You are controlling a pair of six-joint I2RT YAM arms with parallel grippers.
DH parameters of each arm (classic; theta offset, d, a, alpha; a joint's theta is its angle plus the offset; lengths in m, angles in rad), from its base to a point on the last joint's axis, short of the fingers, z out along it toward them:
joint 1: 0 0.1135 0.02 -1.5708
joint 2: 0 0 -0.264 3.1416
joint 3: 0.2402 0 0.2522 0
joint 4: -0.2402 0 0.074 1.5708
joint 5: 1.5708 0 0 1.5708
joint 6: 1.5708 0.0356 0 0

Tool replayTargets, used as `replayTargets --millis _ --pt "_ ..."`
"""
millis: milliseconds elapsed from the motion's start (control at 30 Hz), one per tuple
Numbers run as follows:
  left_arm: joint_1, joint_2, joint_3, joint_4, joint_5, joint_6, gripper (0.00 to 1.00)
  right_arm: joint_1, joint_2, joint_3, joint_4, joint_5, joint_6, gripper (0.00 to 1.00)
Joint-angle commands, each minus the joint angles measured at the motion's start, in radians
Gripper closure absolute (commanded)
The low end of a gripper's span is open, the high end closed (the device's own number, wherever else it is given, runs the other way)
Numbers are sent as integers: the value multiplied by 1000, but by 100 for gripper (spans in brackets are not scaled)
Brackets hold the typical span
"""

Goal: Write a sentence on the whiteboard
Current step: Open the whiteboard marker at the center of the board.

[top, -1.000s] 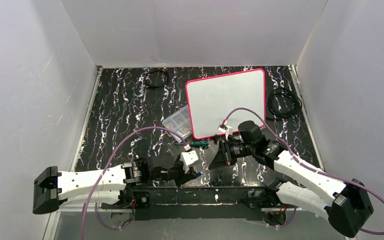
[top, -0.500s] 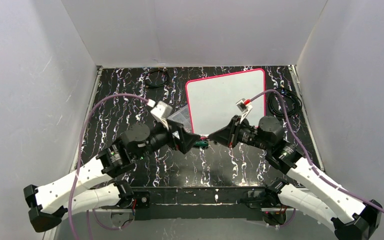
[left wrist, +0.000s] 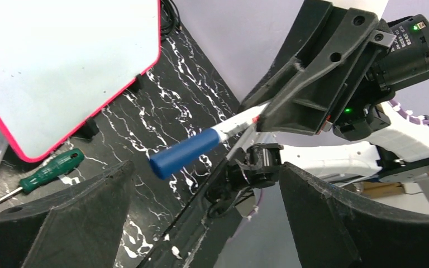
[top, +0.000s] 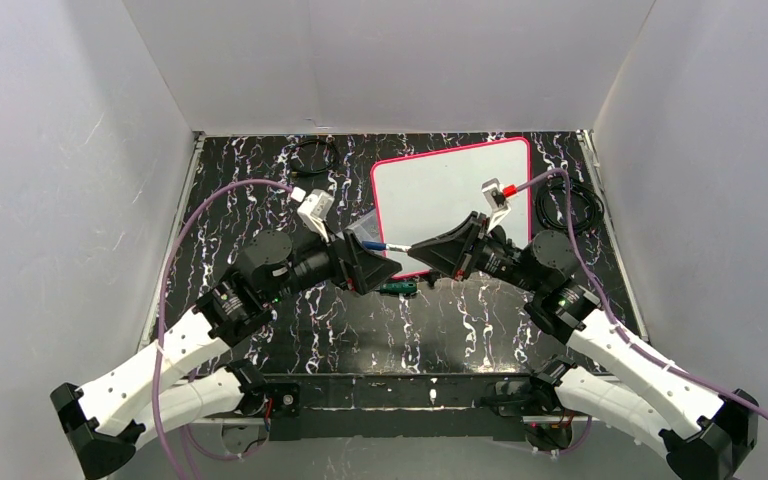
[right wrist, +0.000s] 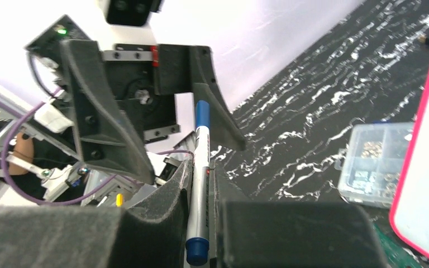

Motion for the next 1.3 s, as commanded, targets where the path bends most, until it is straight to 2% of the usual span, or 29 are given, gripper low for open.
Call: replayTargets --millis 0,100,233,400,700,933,1133,1267 --pt "36 -32 -35 94 96 -83 2 -1 -13 -18 209 -72 70 99" --pt "50 -42 -39 110 123 -93 6 0 -4 -43 282 -103 119 99" --pt "57 -68 -28 118 156 -82 13 0 11 -43 268 -138 132 99" --pt "56 -92 -27 119 178 -82 27 0 20 -52 292 -159 149 99" --pt "58 -121 -32 132 176 -87 53 -6 68 -100 486 -215 270 99" --pt "60 -141 -51 136 174 -90 54 -14 65 -101 498 -208 286 99" --pt "59 -147 -56 150 181 -88 59 -18 62 -100 458 -189 281 99" --pt "61 -151 -55 151 179 -90 67 -20 57 -96 441 -185 274 99"
